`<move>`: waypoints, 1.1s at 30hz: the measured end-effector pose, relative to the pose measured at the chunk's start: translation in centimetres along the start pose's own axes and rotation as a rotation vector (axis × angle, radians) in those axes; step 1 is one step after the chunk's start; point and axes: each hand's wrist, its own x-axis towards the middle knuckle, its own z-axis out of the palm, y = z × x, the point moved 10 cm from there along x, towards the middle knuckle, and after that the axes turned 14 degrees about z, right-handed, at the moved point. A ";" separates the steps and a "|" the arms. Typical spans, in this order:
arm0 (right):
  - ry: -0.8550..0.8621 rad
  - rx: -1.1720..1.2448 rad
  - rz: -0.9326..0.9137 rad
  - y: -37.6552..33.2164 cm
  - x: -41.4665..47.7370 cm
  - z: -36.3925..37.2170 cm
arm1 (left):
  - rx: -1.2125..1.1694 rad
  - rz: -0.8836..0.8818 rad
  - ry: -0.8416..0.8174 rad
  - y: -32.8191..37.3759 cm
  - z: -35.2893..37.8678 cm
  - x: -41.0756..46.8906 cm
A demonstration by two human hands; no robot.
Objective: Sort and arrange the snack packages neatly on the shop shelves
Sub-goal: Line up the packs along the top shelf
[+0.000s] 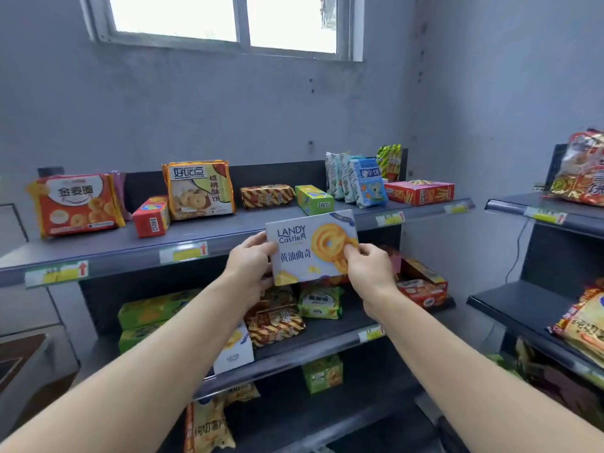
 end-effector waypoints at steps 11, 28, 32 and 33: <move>-0.058 0.061 -0.064 -2.6 10.8 -6.0 | 0.015 0.041 0.040 -0.7 10.1 5.3; -0.066 -0.015 -0.266 -12.0 18.5 -0.6 | -0.063 0.221 0.021 4.1 9.9 16.7; -0.026 -0.028 -0.270 -13.1 20.3 1.4 | -0.094 0.241 0.017 4.2 9.0 19.7; -0.018 -0.024 -0.268 -13.2 20.7 1.8 | -0.089 0.239 0.014 4.1 8.8 20.4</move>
